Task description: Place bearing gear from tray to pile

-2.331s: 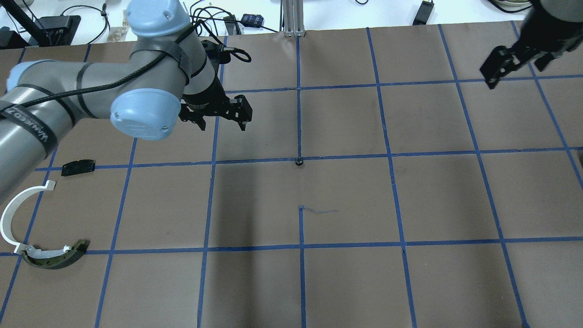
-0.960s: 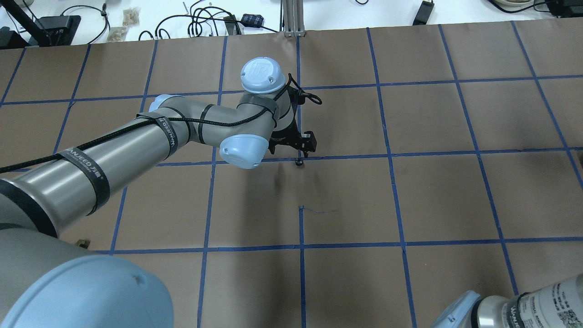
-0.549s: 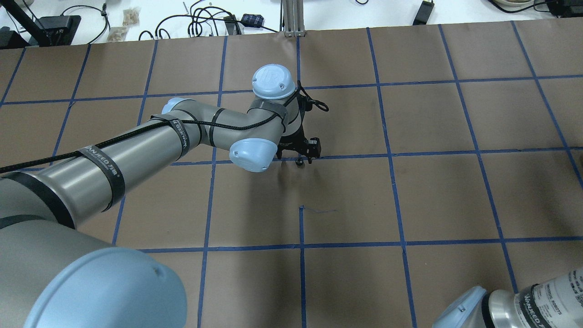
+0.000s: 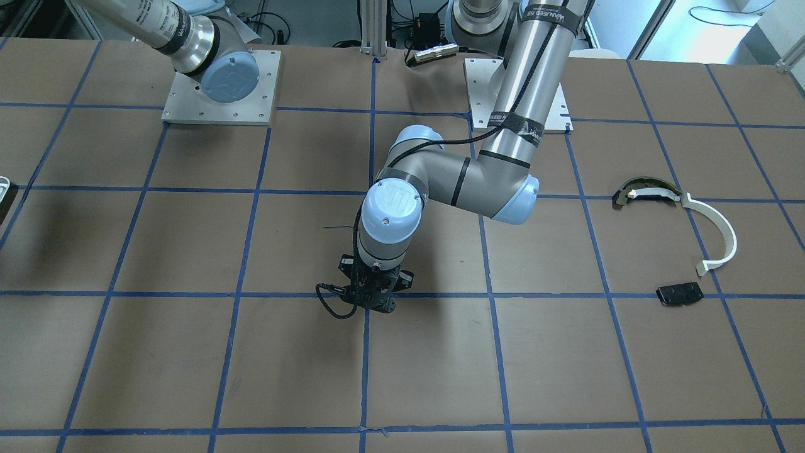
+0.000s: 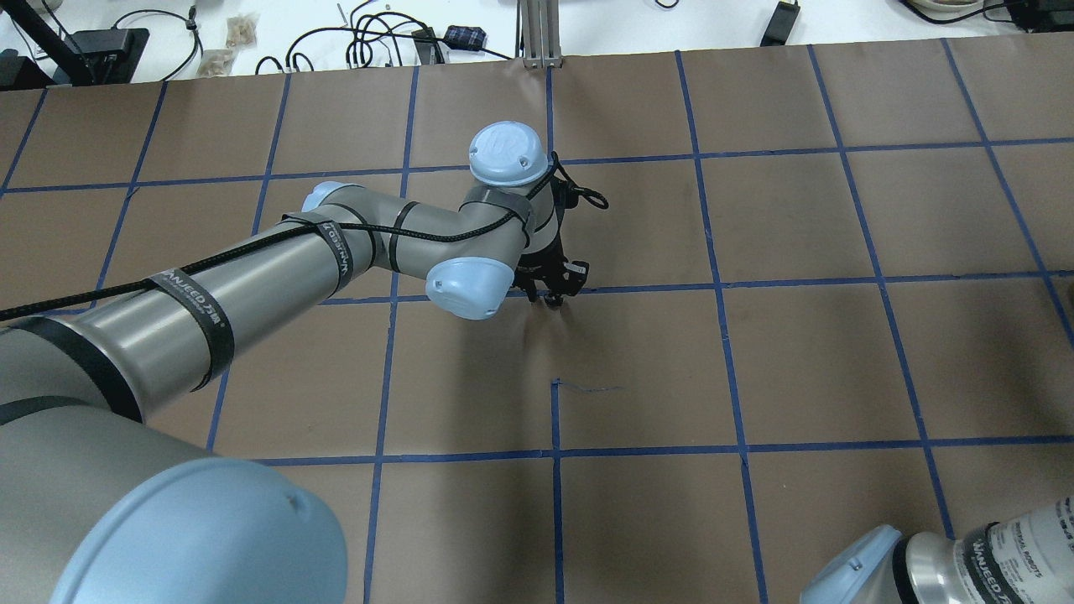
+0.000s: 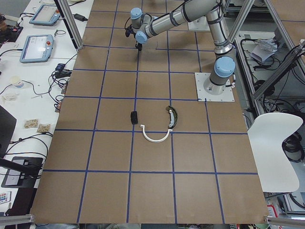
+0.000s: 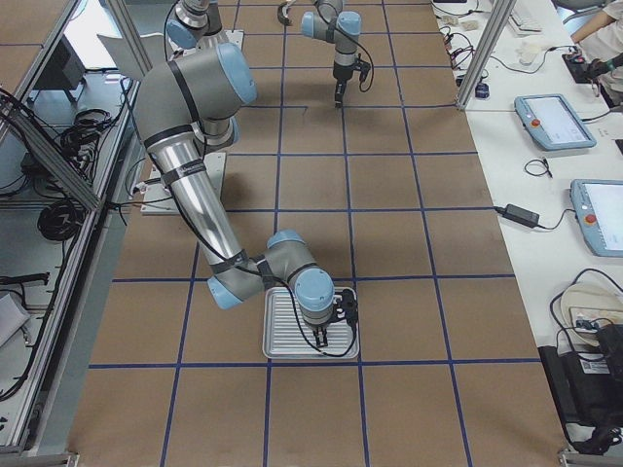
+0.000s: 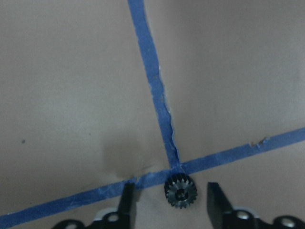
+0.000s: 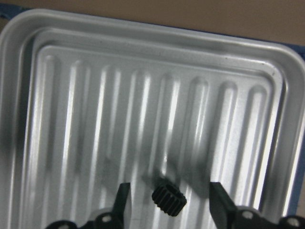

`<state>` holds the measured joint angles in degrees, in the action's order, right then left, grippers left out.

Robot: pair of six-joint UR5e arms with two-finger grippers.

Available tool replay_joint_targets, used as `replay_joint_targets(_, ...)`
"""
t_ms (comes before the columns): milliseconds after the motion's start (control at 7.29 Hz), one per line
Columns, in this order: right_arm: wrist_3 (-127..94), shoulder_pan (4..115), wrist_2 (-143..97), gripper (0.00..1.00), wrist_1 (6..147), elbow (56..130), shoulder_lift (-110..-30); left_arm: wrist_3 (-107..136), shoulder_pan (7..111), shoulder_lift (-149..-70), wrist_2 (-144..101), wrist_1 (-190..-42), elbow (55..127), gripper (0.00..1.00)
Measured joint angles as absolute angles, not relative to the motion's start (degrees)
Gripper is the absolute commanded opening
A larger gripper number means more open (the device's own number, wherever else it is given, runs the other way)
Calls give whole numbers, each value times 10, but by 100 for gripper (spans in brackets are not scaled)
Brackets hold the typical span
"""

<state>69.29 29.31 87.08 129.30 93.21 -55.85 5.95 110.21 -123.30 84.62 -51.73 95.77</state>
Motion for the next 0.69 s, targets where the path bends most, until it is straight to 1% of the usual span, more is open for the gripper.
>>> replay_joint_targets(137,705,293,872,22,1291,933,-558,57,1102,-1235,846,-517,956,0)
replay_joint_targets(274,715,293,873,15,1287,933,-558,50,1102,-1234,849,-517,953,0)
replay_joint_targets(549,729,293,873,12,1271,928,-559,28,1088,-1217,865,-545,926,0)
replay_joint_targets(686,733,293,873,12,1267,927,-560,-1,1060,-1208,869,-571,909,0)
